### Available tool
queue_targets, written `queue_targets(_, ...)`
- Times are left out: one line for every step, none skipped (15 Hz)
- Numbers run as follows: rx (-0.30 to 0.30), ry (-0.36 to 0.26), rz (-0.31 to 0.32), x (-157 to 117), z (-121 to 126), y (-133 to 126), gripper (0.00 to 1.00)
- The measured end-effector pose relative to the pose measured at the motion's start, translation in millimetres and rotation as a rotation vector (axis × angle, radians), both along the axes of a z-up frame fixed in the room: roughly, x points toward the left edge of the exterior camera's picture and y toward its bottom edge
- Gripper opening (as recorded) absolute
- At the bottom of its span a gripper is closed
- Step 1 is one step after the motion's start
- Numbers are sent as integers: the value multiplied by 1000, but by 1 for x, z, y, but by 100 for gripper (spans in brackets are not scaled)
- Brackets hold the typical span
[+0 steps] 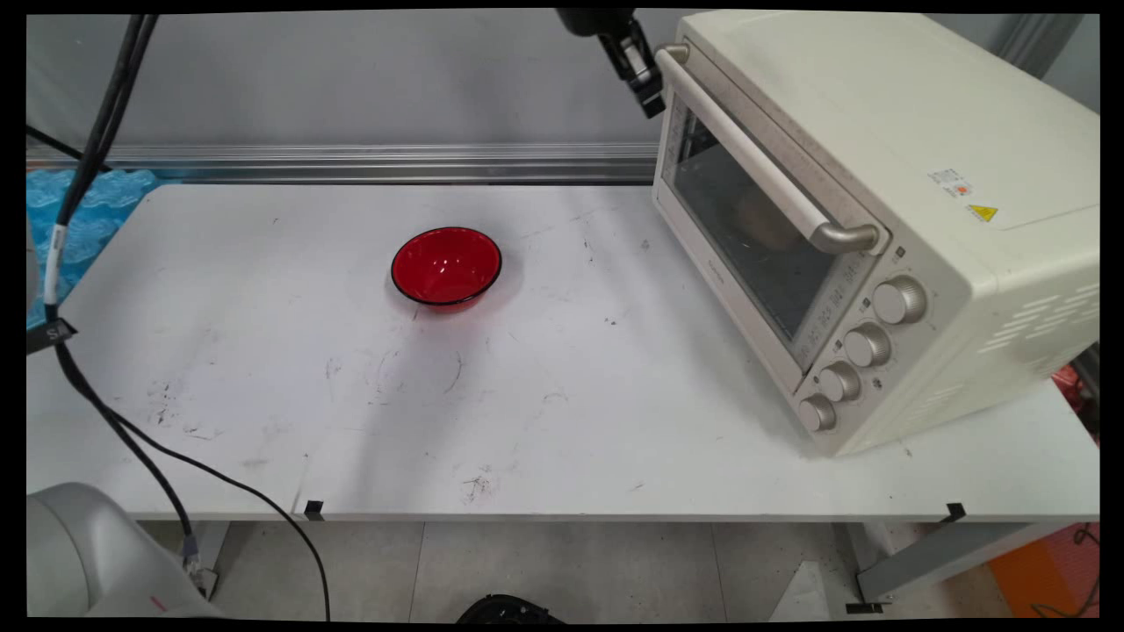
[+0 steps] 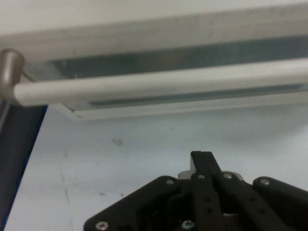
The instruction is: Open the oven
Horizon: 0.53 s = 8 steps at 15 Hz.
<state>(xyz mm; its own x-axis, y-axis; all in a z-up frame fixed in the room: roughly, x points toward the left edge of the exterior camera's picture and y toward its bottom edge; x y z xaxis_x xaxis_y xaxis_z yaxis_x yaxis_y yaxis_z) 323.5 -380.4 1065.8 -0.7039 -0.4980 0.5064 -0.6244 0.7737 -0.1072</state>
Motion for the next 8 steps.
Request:
queue_targets(-5,2,0,-3,2,-1,0)
queue_targets(-12,4,-1,-5,5,-1,0)
queue_targets(-20,5,-2,-7,7,-2,0)
queue_targets(-25,5,-3,-9,9,-3,0)
queue_targets(-29,6,-5,-11,10,-3,0)
queue_targets(-34,8,-6,-12,11,-4,0)
queue_targets(-40,10,-7,-14,12,-5,0)
queue_targets(-45,14,-7,-16,13,-7,0)
